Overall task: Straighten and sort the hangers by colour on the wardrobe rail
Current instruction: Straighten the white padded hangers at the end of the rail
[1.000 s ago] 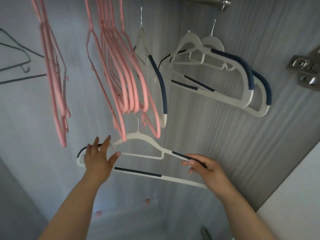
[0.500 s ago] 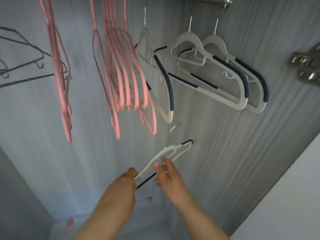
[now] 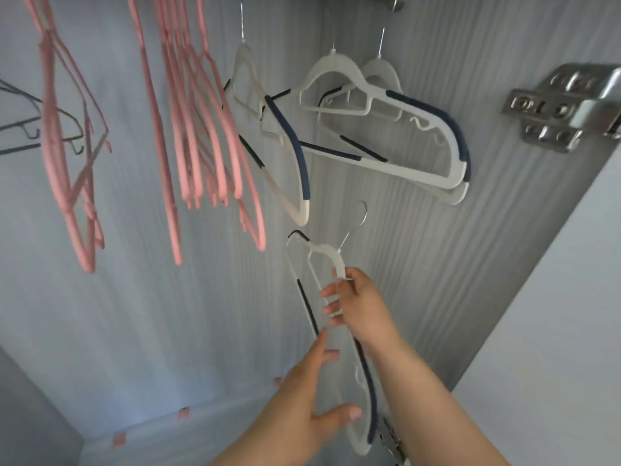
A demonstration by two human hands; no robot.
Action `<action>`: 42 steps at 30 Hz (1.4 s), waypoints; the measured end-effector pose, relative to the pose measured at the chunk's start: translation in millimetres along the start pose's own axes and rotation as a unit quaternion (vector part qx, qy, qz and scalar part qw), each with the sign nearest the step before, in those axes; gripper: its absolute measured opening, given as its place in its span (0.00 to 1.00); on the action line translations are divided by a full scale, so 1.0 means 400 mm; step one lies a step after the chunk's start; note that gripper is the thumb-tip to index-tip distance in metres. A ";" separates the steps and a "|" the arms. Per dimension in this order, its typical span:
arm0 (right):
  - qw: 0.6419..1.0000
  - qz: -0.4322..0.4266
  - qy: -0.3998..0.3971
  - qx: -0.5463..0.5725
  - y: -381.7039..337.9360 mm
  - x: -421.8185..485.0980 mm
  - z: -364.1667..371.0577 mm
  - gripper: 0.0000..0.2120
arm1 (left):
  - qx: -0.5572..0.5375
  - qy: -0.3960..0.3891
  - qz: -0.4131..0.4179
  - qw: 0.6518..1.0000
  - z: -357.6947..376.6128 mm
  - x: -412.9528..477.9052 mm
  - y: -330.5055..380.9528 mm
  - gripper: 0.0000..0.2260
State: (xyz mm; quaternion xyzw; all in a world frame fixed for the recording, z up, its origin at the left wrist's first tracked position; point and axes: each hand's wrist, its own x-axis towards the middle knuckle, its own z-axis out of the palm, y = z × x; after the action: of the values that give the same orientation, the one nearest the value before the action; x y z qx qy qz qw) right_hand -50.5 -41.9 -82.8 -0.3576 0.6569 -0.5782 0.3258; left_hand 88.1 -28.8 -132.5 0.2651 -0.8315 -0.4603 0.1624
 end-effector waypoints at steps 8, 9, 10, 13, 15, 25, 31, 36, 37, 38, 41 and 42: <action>0.996 -0.063 0.029 -0.049 -0.060 0.033 -0.080 0.10 | 0.016 0.020 -0.002 1.000 0.114 0.033 0.111 0.33; 0.997 -0.064 0.030 -0.036 -0.068 0.035 -0.083 0.10 | 0.026 0.036 -0.004 0.999 0.125 0.037 0.114 0.33; 0.997 -0.063 0.031 -0.023 -0.073 0.036 -0.088 0.09 | 0.040 0.051 0.000 0.998 0.133 0.043 0.111 0.33; 0.998 -0.049 0.019 -0.035 -0.061 0.026 -0.102 0.09 | 0.043 0.061 0.016 0.997 0.159 0.058 0.081 0.34; 0.996 -0.040 -0.002 -0.077 -0.030 0.007 -0.107 0.13 | 0.017 0.035 0.024 0.999 0.178 0.069 0.062 0.34; 0.981 -0.127 0.025 -0.146 -0.087 0.000 -0.164 0.29 | -0.024 -0.021 0.042 0.999 0.191 0.145 0.100 0.35; 0.983 -0.147 0.038 -0.105 -0.194 0.057 -0.163 0.19 | -0.016 0.077 0.099 0.992 0.148 0.178 0.166 0.43; 0.988 -0.152 0.024 -0.001 -0.306 0.118 -0.142 0.14 | -0.029 0.142 0.142 0.979 0.097 0.250 0.187 0.40; 0.987 -0.158 0.014 0.040 -0.325 0.125 -0.138 0.14 | -0.038 0.155 0.150 0.976 0.085 0.268 0.192 0.39; 0.984 -0.157 0.004 0.086 -0.342 0.130 -0.137 0.13 | -0.046 0.167 0.163 0.971 0.072 0.284 0.197 0.39; 0.981 -0.181 0.024 0.059 -0.378 0.159 -0.143 0.16 | -0.068 0.192 0.183 0.962 0.030 0.332 0.211 0.36; 0.981 -0.189 0.029 0.042 -0.387 0.166 -0.142 0.18 | -0.075 0.199 0.189 0.959 0.013 0.344 0.218 0.35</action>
State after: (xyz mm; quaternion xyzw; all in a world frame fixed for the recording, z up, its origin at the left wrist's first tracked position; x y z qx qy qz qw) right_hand -119.2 -80.1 76.8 -0.4445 0.5615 -0.6668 0.2062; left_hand -51.2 -68.5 -57.6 0.1764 -0.7804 -0.4205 0.4278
